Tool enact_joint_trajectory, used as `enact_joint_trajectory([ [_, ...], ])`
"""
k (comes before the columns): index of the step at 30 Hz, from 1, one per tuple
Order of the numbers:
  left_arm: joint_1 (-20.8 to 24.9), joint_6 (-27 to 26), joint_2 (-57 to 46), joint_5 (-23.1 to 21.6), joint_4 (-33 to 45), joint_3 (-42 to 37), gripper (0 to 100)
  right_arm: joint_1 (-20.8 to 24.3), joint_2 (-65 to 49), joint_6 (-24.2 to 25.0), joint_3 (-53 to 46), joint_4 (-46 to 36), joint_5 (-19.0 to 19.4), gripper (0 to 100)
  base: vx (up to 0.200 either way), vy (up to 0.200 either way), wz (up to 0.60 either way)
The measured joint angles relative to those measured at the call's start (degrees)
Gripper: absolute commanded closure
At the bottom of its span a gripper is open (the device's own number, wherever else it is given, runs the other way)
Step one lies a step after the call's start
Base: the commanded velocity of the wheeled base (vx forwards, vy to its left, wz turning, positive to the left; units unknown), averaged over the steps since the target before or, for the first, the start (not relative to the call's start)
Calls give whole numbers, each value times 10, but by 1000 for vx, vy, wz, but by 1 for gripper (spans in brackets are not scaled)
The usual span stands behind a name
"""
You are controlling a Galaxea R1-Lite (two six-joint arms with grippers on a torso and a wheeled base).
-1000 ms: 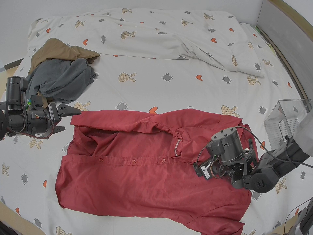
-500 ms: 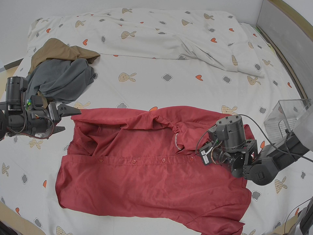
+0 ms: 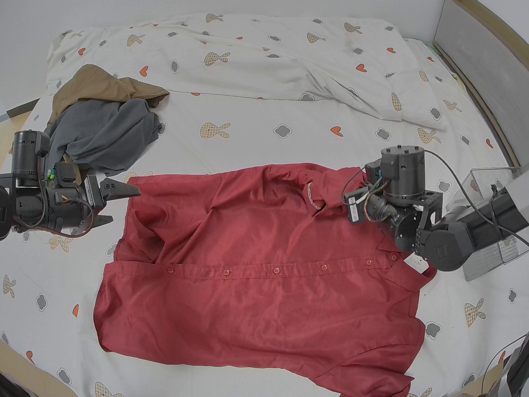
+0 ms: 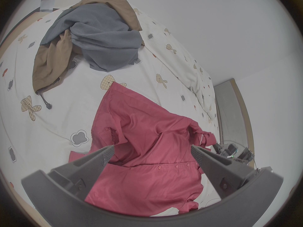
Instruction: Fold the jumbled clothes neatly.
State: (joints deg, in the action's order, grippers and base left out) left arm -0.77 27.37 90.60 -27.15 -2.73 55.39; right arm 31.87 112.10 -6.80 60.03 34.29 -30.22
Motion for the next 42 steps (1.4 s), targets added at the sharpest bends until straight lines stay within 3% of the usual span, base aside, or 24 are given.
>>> enact_joint_trajectory([
  [16,2,-7,2,0,-1,-4,0,-30,84,2,181,1,-38,100,0,0,0],
  [17,2,-7,2,0,-1,-4,0,-31,90,2,189,1,-39,0,0,0,0],
  [26,4,-8,0,0,-2,-7,0,-50,167,3,289,19,-39,0,0,0,0],
  [34,9,-9,0,0,-2,-10,0,-58,164,32,300,12,-36,0,0,0,0],
  [42,11,-9,0,0,-2,-11,0,-74,115,142,310,-20,-36,0,0,0,0],
])
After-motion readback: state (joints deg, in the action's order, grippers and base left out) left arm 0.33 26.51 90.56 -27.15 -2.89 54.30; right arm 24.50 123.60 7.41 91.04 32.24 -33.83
